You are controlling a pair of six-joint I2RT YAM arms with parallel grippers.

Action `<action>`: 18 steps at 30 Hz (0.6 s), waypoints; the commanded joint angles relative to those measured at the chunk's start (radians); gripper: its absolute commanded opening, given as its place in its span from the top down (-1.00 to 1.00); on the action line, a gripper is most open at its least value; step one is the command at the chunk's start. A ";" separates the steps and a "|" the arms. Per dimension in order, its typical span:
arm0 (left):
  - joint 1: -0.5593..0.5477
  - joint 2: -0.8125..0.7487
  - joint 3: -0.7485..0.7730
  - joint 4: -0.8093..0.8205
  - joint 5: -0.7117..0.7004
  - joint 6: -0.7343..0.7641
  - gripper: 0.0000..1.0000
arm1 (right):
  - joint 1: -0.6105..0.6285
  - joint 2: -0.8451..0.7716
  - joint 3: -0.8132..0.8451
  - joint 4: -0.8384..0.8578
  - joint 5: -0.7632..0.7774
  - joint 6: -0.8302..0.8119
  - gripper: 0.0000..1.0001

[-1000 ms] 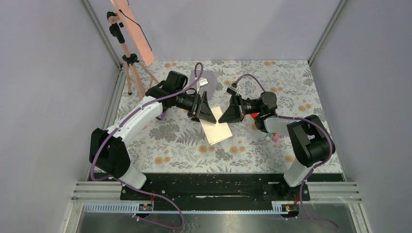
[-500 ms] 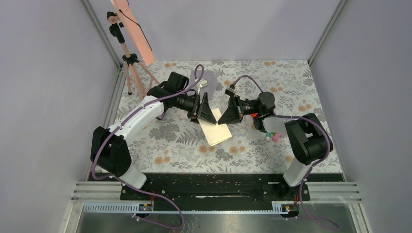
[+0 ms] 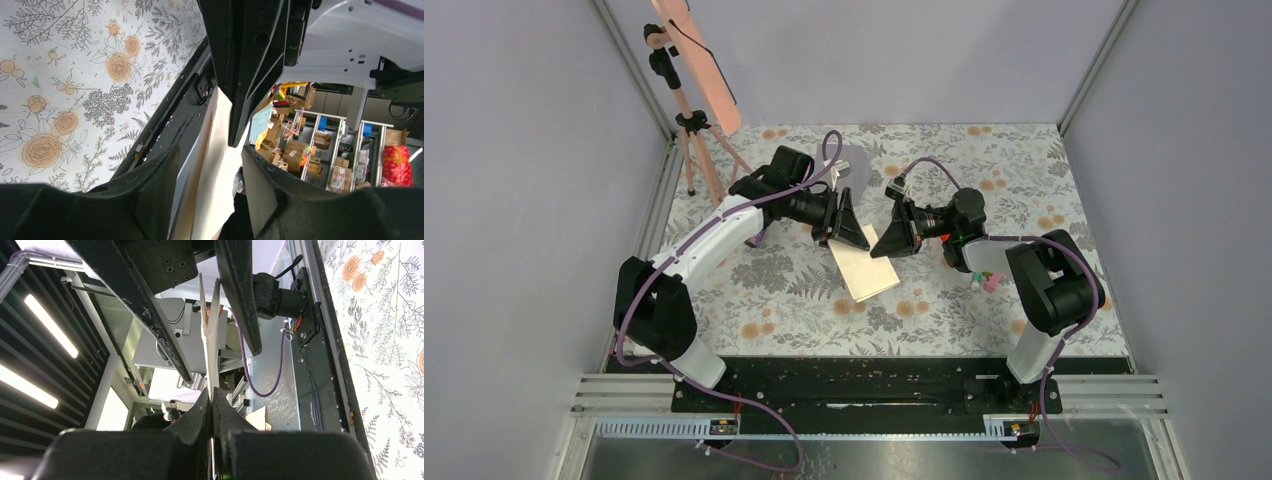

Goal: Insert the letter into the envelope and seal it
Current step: Fold the letter.

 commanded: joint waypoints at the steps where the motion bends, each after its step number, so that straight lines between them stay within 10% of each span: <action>1: 0.010 0.021 0.054 0.089 -0.027 -0.063 0.15 | 0.016 0.001 0.036 0.018 -0.018 -0.035 1.00; 12: 0.009 0.060 0.066 0.174 -0.004 -0.134 1.00 | 0.019 0.007 0.024 0.040 -0.002 -0.039 0.98; 16: 0.016 0.034 0.067 0.165 -0.064 -0.139 1.00 | 0.006 -0.005 0.004 0.005 0.063 -0.081 -0.09; 18: 0.029 0.030 0.075 0.133 -0.111 -0.145 1.00 | 0.001 -0.046 -0.006 -0.127 0.107 -0.200 -0.25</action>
